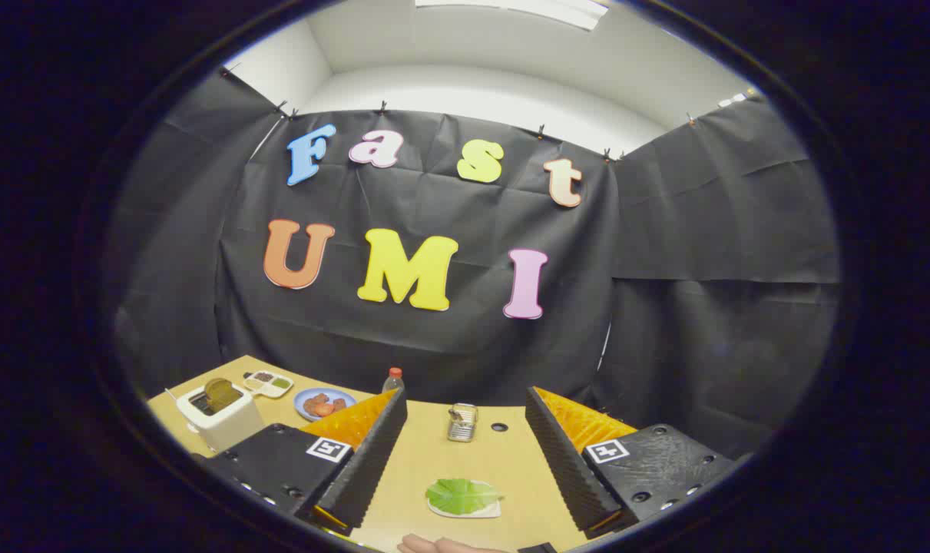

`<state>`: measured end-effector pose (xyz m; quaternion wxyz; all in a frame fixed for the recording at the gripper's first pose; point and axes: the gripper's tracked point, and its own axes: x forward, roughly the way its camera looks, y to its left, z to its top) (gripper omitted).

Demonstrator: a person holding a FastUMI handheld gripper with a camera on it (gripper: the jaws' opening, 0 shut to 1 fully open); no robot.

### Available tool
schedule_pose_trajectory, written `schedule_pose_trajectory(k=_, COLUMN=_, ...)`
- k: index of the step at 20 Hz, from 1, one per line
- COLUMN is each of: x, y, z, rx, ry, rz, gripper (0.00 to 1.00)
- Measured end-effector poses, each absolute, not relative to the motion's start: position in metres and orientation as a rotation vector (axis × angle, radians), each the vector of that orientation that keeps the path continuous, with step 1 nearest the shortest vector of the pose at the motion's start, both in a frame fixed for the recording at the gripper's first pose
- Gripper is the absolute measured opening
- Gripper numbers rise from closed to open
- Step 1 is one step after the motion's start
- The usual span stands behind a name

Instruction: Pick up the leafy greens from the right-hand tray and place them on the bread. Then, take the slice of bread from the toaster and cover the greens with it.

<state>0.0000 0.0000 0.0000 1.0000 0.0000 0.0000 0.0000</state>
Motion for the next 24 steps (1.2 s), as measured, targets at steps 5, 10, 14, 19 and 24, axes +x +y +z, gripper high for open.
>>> schedule_pose_trajectory(k=5, x=0.004, y=-0.025, z=-0.029, rx=-0.006, ry=0.072, rz=0.057, gripper=0.95)
schedule_pose_trajectory(k=10, x=0.018, y=-0.044, z=-0.067, rx=0.011, ry=0.134, rz=0.095, gripper=0.95)
schedule_pose_trajectory(k=14, x=0.042, y=-0.053, z=-0.096, rx=0.024, ry=0.185, rz=0.107, gripper=0.95)
schedule_pose_trajectory(k=19, x=0.083, y=-0.062, z=-0.16, rx=0.047, ry=0.313, rz=0.124, gripper=0.95)
schedule_pose_trajectory(k=24, x=0.133, y=-0.066, z=-0.252, rx=0.066, ry=0.501, rz=0.137, gripper=0.95)
